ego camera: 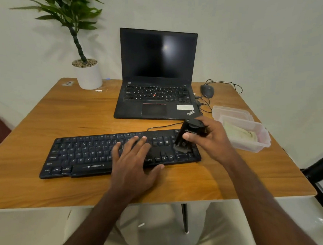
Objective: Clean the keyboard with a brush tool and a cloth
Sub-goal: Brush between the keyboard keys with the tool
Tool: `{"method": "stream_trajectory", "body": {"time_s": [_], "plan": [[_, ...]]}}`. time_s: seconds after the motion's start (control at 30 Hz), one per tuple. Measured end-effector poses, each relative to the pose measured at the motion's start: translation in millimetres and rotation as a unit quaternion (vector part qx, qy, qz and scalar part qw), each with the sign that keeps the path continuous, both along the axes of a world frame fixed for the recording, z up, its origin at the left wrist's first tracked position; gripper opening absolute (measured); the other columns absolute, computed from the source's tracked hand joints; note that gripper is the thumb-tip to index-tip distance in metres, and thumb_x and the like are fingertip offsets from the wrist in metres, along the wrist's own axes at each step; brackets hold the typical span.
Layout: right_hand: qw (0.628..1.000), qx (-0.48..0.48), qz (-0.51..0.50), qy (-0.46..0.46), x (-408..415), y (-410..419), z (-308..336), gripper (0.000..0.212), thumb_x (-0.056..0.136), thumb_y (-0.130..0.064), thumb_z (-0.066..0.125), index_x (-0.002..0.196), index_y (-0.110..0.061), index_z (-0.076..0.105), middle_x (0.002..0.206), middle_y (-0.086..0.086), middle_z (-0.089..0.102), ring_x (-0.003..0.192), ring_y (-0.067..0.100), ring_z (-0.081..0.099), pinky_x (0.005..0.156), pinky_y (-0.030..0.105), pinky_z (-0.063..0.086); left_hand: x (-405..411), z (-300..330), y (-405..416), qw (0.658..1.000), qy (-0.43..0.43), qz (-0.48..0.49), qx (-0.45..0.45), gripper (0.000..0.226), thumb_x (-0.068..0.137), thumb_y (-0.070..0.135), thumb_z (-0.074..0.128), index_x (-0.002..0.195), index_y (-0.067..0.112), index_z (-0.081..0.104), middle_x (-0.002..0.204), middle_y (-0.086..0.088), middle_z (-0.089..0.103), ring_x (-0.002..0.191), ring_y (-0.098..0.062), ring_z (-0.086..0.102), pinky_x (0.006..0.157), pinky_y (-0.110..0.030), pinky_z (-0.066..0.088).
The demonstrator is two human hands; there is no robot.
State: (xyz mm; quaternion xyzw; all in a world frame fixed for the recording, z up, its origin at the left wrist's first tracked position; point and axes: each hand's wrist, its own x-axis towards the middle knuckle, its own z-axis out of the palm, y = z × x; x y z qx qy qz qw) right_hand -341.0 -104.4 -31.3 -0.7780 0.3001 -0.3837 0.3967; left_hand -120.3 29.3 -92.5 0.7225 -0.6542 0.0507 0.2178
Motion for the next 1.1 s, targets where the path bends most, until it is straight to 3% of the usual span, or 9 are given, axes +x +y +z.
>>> {"method": "stream_trajectory", "body": {"time_s": [0.17,0.27,0.37,0.43,0.53,0.63,0.77,0.87,1.1], "plan": [[0.999,0.020,0.046,-0.010,58.4,20.7,-4.4,0.034,0.079,-0.011,0.082,0.110,-0.010,0.068,0.099,-0.007,0.072,0.094,0.003,0.068,0.076,0.016,0.052,91.9,24.4,50.4,0.989,0.073,0.122,-0.044,0.075,0.075,0.081,0.052,0.125,0.026,0.056,0.138,-0.006,0.056,0.132,-0.024,0.043,0.113,-0.061,0.020],[0.996,0.027,0.083,-0.006,97.1,33.6,-3.6,0.033,0.079,-0.013,0.083,0.110,-0.011,0.069,0.100,-0.007,0.072,0.094,0.005,0.069,0.076,0.017,0.054,165.3,25.8,77.5,0.965,0.175,0.196,0.007,0.089,0.071,0.094,0.035,0.137,0.035,0.044,0.137,-0.007,0.054,0.129,-0.028,0.045,0.108,-0.062,0.031],[0.993,0.023,0.114,0.002,133.0,48.4,-2.8,0.031,0.079,-0.015,0.083,0.107,-0.014,0.069,0.098,-0.003,0.072,0.091,0.011,0.069,0.075,0.025,0.058,202.6,11.4,90.4,0.966,0.193,0.139,0.098,0.095,0.067,0.099,0.022,0.147,0.048,0.027,0.150,0.004,0.043,0.139,-0.024,0.038,0.113,-0.055,0.021],[0.991,0.012,0.133,0.002,154.6,56.9,-3.2,0.027,0.080,-0.016,0.084,0.103,-0.012,0.071,0.096,0.003,0.072,0.088,0.022,0.069,0.075,0.039,0.059,210.7,2.3,95.7,0.972,0.164,0.107,0.133,0.111,0.062,0.103,0.021,0.154,0.041,0.021,0.156,0.003,0.038,0.142,-0.019,0.033,0.117,-0.050,0.013],[0.989,0.018,0.148,-0.007,176.5,63.6,-4.8,0.028,0.080,-0.020,0.083,0.103,-0.011,0.070,0.094,0.006,0.071,0.086,0.028,0.068,0.074,0.049,0.058,212.1,-2.4,103.5,0.970,0.210,0.080,0.090,0.111,0.058,0.103,0.035,0.148,0.038,0.034,0.146,0.008,0.048,0.133,-0.012,0.041,0.120,-0.047,0.013],[0.987,0.033,0.155,-0.014,191.4,70.2,-5.2,0.026,0.081,-0.020,0.083,0.101,-0.010,0.070,0.092,0.007,0.070,0.083,0.030,0.067,0.069,0.044,0.058,211.7,-4.9,108.2,0.976,0.205,0.053,0.055,0.103,0.055,0.099,0.050,0.140,0.041,0.044,0.137,0.011,0.053,0.129,-0.013,0.045,0.118,-0.047,0.022],[0.981,0.051,0.186,-0.001,209.3,82.4,-8.6,0.021,0.081,-0.016,0.082,0.097,-0.018,0.069,0.088,-0.006,0.070,0.081,0.010,0.067,0.068,0.022,0.053,213.6,-9.1,102.9,0.986,0.103,-0.006,0.130,0.130,0.051,0.100,0.051,0.158,0.037,0.013,0.163,0.009,0.024,0.147,-0.011,0.019,0.121,-0.044,0.003],[0.978,0.043,0.203,0.010,224.7,93.7,-10.7,0.022,0.082,-0.018,0.082,0.096,-0.027,0.068,0.089,-0.009,0.069,0.085,0.010,0.067,0.072,0.027,0.055,218.7,-8.5,100.6,0.982,0.094,-0.030,0.160,0.136,0.050,0.102,0.050,0.159,0.038,0.001,0.167,0.012,0.010,0.152,-0.006,0.009,0.122,-0.051,-0.004],[0.966,-0.006,0.258,0.034,264.8,123.7,-12.0,0.029,0.082,-0.022,0.082,0.106,-0.010,0.070,0.097,0.002,0.072,0.092,0.018,0.067,0.079,0.045,0.056,224.2,-4.5,100.6,0.974,0.131,-0.038,0.178,0.119,0.048,0.104,0.045,0.149,0.042,0.031,0.155,0.018,0.034,0.144,0.002,0.021,0.123,-0.048,-0.004]]}}
